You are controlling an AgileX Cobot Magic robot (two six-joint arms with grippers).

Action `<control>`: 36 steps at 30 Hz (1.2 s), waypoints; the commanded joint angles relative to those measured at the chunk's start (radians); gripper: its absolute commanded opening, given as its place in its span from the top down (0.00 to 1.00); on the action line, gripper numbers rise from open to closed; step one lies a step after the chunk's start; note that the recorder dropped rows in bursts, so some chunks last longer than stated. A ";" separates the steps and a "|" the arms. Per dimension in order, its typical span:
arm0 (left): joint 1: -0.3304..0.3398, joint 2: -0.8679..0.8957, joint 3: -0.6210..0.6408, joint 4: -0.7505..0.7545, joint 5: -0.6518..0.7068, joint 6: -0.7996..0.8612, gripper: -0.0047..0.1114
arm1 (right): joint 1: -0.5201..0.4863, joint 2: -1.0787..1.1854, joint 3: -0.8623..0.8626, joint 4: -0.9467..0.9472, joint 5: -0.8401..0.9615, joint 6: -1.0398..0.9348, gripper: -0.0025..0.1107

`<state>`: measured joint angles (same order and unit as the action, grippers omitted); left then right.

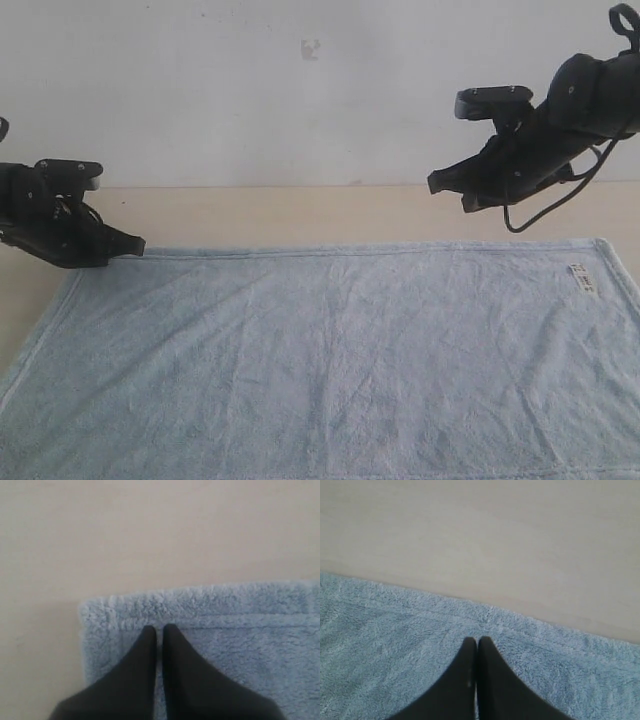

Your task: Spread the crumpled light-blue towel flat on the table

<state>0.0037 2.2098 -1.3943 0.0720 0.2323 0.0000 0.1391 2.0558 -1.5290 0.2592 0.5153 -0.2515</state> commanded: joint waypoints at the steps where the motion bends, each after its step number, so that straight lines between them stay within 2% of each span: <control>1: -0.002 0.022 -0.005 0.042 0.003 0.000 0.92 | 0.000 -0.011 0.004 0.020 -0.012 -0.013 0.98; 9: 0.068 0.033 -0.025 0.054 -0.014 0.000 0.92 | 0.000 -0.011 0.004 0.024 -0.012 -0.013 0.98; 16: 0.042 -0.020 -0.081 0.057 -0.017 0.000 0.92 | 0.000 -0.013 0.004 0.041 -0.038 -0.019 0.98; 24: 0.042 -0.182 -0.077 0.057 0.135 0.006 0.92 | 0.000 -0.124 0.087 0.045 -0.139 -0.019 0.98; 30: 0.042 -0.350 0.051 0.013 0.099 0.000 0.92 | 0.000 -0.282 0.245 0.045 -0.277 -0.019 0.98; 36: -0.001 -0.593 0.259 0.009 0.017 0.000 0.92 | 0.000 -0.422 0.395 0.114 -0.372 -0.017 0.98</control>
<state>0.0305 1.7279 -1.2165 0.0941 0.2923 0.0000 0.1391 1.6925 -1.1888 0.3363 0.1929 -0.2607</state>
